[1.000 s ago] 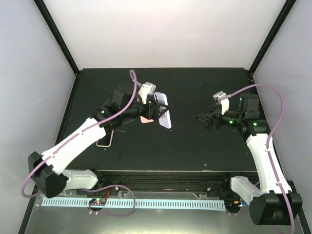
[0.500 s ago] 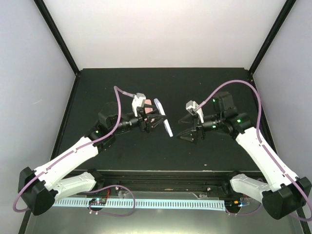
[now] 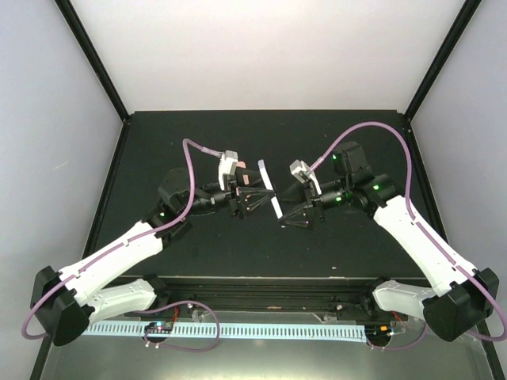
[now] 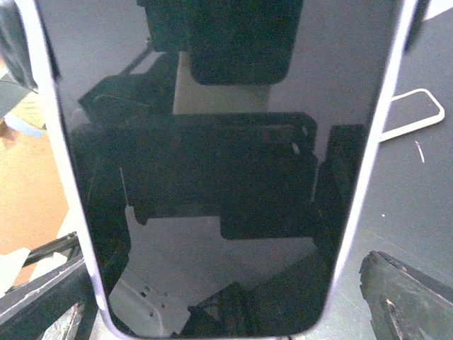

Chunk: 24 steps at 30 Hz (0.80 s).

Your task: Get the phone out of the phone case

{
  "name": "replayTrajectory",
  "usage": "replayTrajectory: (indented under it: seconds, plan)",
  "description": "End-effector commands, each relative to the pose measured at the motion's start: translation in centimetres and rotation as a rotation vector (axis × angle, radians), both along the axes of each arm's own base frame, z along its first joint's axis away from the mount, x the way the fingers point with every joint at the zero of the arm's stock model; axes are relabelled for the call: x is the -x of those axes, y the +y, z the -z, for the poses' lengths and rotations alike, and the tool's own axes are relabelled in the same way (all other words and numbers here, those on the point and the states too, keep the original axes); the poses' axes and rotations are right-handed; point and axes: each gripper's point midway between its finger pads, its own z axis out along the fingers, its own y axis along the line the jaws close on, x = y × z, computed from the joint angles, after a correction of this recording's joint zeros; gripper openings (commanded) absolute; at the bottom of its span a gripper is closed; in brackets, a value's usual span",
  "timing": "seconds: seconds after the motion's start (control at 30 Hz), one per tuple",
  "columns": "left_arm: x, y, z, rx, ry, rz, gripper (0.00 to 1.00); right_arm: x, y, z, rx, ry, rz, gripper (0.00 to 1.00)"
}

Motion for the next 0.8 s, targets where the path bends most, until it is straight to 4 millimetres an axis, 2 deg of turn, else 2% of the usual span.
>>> replayTrajectory:
  seconds: [0.0,0.23,0.33,0.4,0.43,0.5,0.57,0.6,0.77]
  plan:
    - [1.2,-0.4,-2.6,0.08,-0.06,0.057,0.33,1.0,0.3,-1.7,-0.083,0.012,-0.067,1.0]
    - [0.9,-0.7,-2.2,0.082,-0.047,0.06,0.31,0.6,0.7,-2.1,-0.109,0.026,-0.068,0.98]
    - [0.7,-0.9,-2.1,0.079,-0.044,0.059,0.31,0.4,0.6,-1.8,-0.096,0.023,-0.045,0.88]
    - [0.6,-0.9,-2.0,0.074,-0.044,0.053,0.35,0.3,0.5,-1.7,-0.091,0.005,-0.02,0.8]
    - [0.5,-0.9,-1.8,0.066,-0.045,0.047,0.42,0.2,0.5,-1.7,-0.09,-0.004,-0.009,0.77]
    - [0.0,-0.8,-1.2,0.03,-0.025,0.014,0.7,0.1,0.3,-1.9,-0.087,-0.026,0.019,0.73]
    - [-0.8,-0.5,-0.5,-0.017,-0.002,-0.046,0.94,-0.7,0.1,-1.7,-0.059,-0.059,0.085,0.69]
    - [-1.3,0.0,0.0,-0.041,0.019,-0.088,0.98,-1.3,-0.1,-1.5,-0.036,-0.082,0.131,0.67]
    - [-2.4,1.7,1.2,-0.098,0.08,-0.22,0.99,-5.1,-2.3,-0.1,0.108,-0.257,0.395,0.63]
